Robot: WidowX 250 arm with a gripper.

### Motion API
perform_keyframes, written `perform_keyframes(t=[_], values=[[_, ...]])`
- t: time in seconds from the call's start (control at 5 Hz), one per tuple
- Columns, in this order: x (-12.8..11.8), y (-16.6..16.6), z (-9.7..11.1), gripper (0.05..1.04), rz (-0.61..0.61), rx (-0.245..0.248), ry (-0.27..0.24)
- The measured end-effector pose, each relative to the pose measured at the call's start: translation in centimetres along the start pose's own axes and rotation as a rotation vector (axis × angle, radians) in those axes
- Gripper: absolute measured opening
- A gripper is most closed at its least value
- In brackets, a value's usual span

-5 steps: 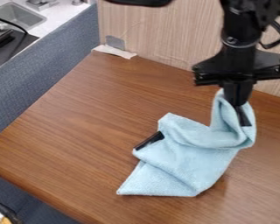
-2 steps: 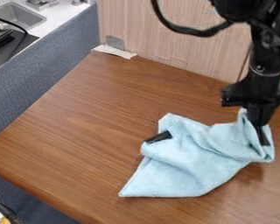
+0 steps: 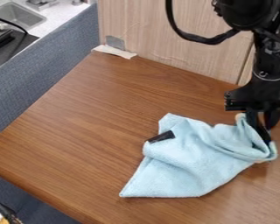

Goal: Unfold the cloth from bottom left to top right

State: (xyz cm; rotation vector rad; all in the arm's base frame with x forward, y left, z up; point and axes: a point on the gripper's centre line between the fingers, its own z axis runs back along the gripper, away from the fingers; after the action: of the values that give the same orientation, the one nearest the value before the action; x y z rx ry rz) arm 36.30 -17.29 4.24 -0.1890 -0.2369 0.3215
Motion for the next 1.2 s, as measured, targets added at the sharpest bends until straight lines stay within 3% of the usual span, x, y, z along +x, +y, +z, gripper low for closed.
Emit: perform_keyframes(t=[0.2,0.4,1.0,1.2], values=[[-0.3,0.5,-0.3,0.758,0.032,-0.001,0.015],[-0.4,0.9,0.0,0.993,0.040,-0.004,0.015],[-0.5,1.5,7.1,1.000,0.039,-0.046,-0.078],[-1.7,3.2,9.5,1.000,0.038,-0.010,-0.089]])
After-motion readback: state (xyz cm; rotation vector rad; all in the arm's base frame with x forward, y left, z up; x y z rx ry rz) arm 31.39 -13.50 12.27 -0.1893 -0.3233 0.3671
